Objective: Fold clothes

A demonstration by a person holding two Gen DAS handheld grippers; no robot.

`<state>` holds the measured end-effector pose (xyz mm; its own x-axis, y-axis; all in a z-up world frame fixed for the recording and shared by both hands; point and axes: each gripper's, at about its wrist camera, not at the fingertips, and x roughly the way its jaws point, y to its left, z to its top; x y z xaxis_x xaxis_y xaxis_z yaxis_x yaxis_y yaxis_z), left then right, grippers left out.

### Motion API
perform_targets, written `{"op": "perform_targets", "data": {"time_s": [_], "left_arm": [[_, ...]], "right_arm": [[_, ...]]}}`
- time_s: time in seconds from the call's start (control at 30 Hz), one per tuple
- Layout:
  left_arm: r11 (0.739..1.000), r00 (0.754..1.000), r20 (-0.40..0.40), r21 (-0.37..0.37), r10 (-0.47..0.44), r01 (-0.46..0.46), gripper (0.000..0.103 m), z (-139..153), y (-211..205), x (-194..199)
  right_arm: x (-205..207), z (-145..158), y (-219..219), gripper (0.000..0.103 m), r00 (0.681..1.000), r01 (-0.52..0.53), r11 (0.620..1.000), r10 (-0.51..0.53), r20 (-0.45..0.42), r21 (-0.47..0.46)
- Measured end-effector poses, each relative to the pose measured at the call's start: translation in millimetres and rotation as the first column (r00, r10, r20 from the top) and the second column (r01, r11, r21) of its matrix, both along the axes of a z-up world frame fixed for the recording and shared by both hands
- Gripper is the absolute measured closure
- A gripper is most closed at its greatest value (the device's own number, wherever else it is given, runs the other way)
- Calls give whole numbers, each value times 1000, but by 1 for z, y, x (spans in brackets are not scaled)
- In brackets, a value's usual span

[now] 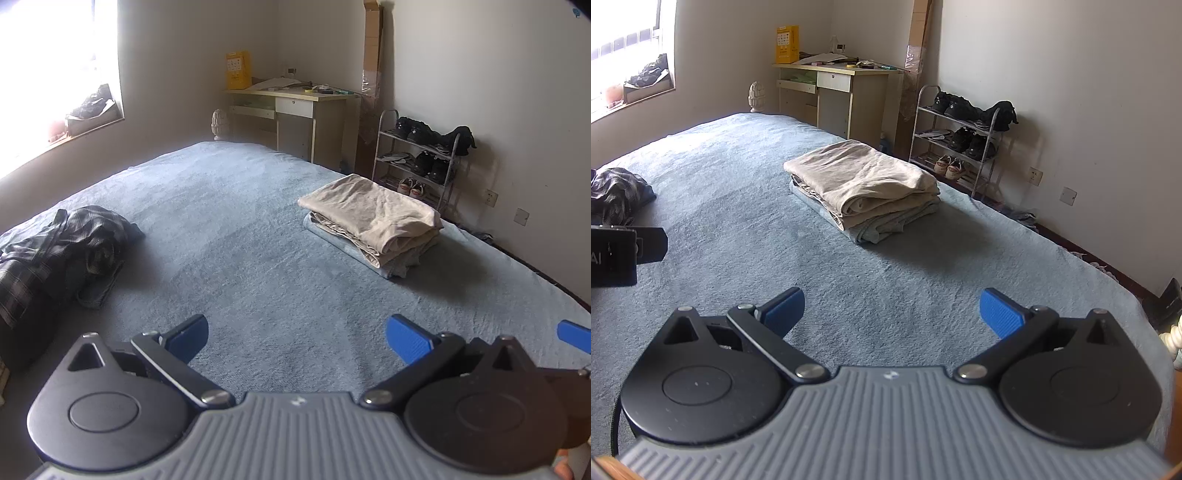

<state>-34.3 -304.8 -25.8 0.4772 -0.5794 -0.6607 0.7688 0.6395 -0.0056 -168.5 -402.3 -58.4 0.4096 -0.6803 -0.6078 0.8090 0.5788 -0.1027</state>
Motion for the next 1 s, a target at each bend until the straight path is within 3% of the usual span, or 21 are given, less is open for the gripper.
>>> {"op": "perform_targets", "data": {"time_s": [1.0], "left_arm": [[1000,1000,-22,2,15,-15,0,0,1,2]], "right_arm": [[0,2,0,1,1000,12,1000,-12,-12,-12]]}}
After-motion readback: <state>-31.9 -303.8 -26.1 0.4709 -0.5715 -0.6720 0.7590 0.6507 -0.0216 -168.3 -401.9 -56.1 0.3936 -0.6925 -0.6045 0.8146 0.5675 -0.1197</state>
